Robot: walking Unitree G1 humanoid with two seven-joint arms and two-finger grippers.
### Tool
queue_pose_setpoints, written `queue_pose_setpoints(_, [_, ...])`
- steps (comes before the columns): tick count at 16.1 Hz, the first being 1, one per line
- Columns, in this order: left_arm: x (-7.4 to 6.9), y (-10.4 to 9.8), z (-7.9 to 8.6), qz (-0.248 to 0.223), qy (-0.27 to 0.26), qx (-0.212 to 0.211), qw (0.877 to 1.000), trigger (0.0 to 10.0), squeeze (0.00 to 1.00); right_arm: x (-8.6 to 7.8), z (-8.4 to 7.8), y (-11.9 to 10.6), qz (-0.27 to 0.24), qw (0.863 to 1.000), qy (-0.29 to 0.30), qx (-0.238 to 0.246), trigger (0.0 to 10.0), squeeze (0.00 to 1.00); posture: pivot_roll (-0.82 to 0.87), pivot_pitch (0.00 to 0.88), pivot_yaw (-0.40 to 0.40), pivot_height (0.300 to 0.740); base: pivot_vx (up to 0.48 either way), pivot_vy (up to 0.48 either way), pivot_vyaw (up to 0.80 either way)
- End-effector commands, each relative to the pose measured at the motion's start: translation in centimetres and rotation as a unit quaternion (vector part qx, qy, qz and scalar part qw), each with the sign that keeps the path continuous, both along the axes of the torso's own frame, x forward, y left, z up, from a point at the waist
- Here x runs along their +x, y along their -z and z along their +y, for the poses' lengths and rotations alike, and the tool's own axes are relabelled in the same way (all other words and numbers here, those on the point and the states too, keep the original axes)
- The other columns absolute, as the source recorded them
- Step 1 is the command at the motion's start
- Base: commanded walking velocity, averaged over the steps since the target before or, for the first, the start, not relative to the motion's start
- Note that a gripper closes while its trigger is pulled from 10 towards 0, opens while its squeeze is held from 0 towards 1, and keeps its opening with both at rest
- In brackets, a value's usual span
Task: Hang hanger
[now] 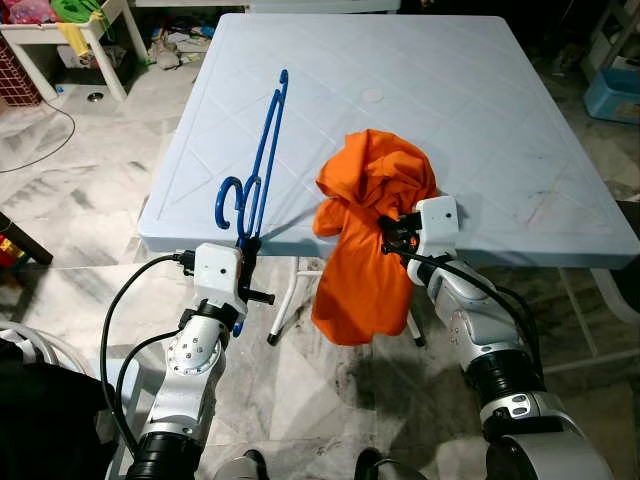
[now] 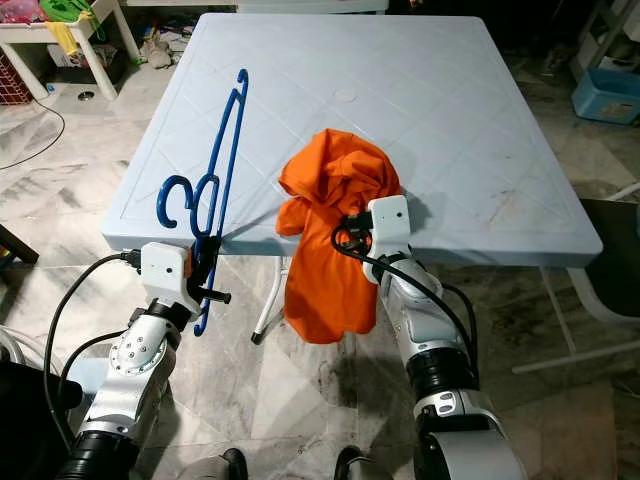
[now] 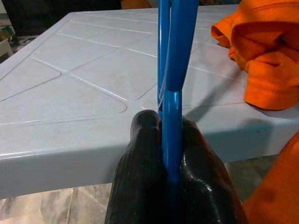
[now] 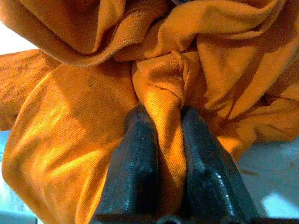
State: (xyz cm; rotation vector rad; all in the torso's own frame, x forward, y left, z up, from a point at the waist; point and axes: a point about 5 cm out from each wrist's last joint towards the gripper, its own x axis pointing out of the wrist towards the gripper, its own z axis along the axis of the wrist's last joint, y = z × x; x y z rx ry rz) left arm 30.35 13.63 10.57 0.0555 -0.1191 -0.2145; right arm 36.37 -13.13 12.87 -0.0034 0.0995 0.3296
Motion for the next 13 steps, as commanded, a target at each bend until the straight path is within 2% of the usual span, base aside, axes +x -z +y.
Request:
queue_pose_setpoints(1, [-0.3, 1.1, 0.1, 0.030, -0.005, 0.002, 1.000, 10.0, 0.00, -0.4, 0.2, 1.2, 0.027, 1.000, -0.003, -0.002, 0.0, 0.00, 0.02, 0.184, 0.012, 0.740, 0.000, 0.000, 0.00])
queue_pose_setpoints(3, [-0.4, 1.1, 0.1, 0.030, -0.010, 0.002, 1.000, 10.0, 0.00, -0.1, 0.8, 1.1, 0.035, 0.999, -0.005, 0.021, 0.0, 0.00, 0.04, 0.185, 0.001, 0.740, 0.000, 0.000, 0.00])
queue_pose_setpoints(4, [-0.5, 1.1, 0.3, 0.029, -0.018, 0.001, 0.999, 10.0, 0.00, 0.8, 1.8, 0.1, 0.037, 0.998, -0.007, 0.052, 0.0, 0.00, 0.05, 0.189, -0.010, 0.740, 0.000, 0.000, 0.00])
queue_pose_setpoints(6, [-0.9, 1.3, 0.6, 0.031, -0.026, 0.001, 0.999, 10.0, 0.00, 2.2, 2.6, -1.7, 0.036, 0.996, 0.005, 0.084, 0.0, 0.00, 0.07, 0.193, -0.025, 0.740, 0.000, 0.000, 0.00])
queue_pose_setpoints(7, [-1.3, 1.5, 0.8, 0.034, -0.032, 0.002, 0.999, 10.0, 0.00, 3.4, 3.1, -3.8, 0.025, 0.995, 0.017, 0.100, 0.0, 0.00, 0.09, 0.198, -0.033, 0.740, 0.000, 0.000, 0.00])
queue_pose_setpoints(8, [-1.4, 1.6, 0.9, 0.035, -0.035, 0.002, 0.999, 10.0, 0.00, 3.8, 3.2, -4.7, 0.018, 0.994, 0.020, 0.103, 0.0, 0.00, 0.09, 0.198, -0.035, 0.740, 0.000, 0.000, 0.00])
queue_pose_setpoints(9, [-1.8, 1.7, 1.1, 0.036, -0.042, 0.003, 0.998, 10.0, 0.00, 4.8, 3.5, -7.5, -0.009, 0.993, 0.028, 0.113, 0.0, 0.00, 0.10, 0.201, -0.041, 0.740, 0.000, 0.000, 0.00])
queue_pose_setpoints(11, [-1.9, 1.6, 1.2, 0.036, -0.045, 0.004, 0.998, 10.0, 0.00, 5.4, 3.6, -9.6, -0.025, 0.991, 0.034, 0.126, 0.0, 0.00, 0.12, 0.204, -0.044, 0.740, 0.000, 0.000, 0.00])
queue_pose_setpoints(13, [-1.9, 1.5, 1.4, 0.035, -0.049, 0.008, 0.998, 10.0, 0.00, 6.1, 3.5, -13.2, -0.064, 0.989, 0.042, 0.128, 0.0, 0.00, 0.14, 0.203, -0.043, 0.740, 0.000, 0.000, 0.00])
